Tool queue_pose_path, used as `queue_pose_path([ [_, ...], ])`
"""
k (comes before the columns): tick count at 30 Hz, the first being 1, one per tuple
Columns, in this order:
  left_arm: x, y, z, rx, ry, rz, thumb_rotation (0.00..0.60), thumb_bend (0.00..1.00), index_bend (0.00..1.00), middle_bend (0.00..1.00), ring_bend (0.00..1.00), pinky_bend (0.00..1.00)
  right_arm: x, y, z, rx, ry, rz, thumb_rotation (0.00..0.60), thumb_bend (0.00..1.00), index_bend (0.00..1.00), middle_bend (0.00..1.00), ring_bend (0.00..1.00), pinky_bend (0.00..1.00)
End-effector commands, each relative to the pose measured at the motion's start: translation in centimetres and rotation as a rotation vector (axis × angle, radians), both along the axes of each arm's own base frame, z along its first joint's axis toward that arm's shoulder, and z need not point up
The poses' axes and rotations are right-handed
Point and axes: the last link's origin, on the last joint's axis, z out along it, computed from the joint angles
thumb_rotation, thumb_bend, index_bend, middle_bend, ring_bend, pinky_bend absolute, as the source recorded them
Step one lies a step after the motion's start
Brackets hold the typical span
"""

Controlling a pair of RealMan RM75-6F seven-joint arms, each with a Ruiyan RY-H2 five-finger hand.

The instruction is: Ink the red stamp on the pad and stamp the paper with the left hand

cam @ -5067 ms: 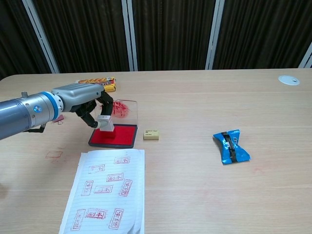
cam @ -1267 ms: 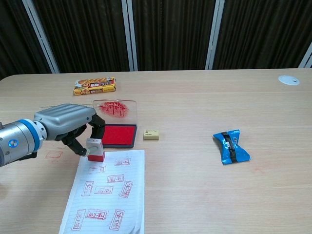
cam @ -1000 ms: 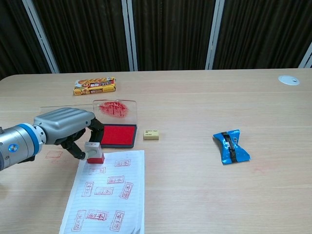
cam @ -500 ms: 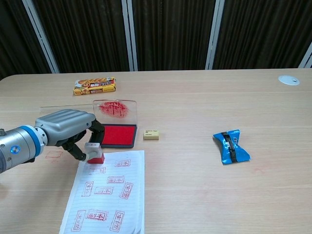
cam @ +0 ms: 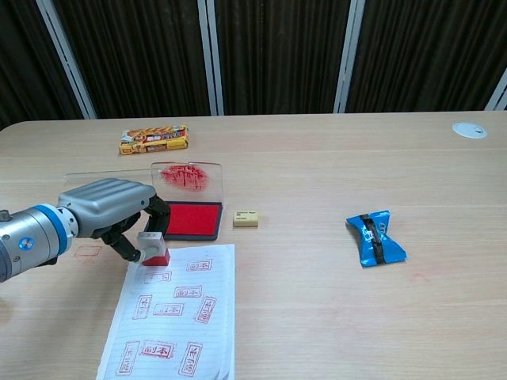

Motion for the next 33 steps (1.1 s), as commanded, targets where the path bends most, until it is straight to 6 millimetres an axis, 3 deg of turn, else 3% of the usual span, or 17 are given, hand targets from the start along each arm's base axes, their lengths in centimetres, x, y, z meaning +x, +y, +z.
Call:
queue_pose_path([
  [1, 0.0, 0.0, -0.1, -0.003, -0.002, 0.001, 0.600, 0.49, 0.67, 0.54, 0.79, 0.88, 0.0, 0.0, 0.0, 0.000, 0.002, -0.001, 0.600, 0.00, 0.00, 0.00, 0.00, 0.00],
  [17, 0.7, 0.2, 0.8, 0.011, -0.036, -0.006, 0.600, 0.49, 0.67, 0.54, 0.79, 0.88, 0.0, 0.0, 0.0, 0.001, 0.001, -0.003, 0.600, 0.00, 0.00, 0.00, 0.00, 0.00],
  [29, 2.0, 1.2, 4.4, 0.079, -0.103, -0.012, 0.600, 0.49, 0.67, 0.54, 0.79, 0.88, 0.1, 0.0, -0.1, 0.002, 0.001, 0.000, 0.600, 0.00, 0.00, 0.00, 0.00, 0.00],
  [33, 1.5, 2.0, 5.9, 0.113, -0.108, 0.010, 0.600, 0.49, 0.67, 0.53, 0.79, 0.88, 0.1, 0.1, -0.1, 0.003, 0.000, 0.002, 0.600, 0.00, 0.00, 0.00, 0.00, 0.00],
])
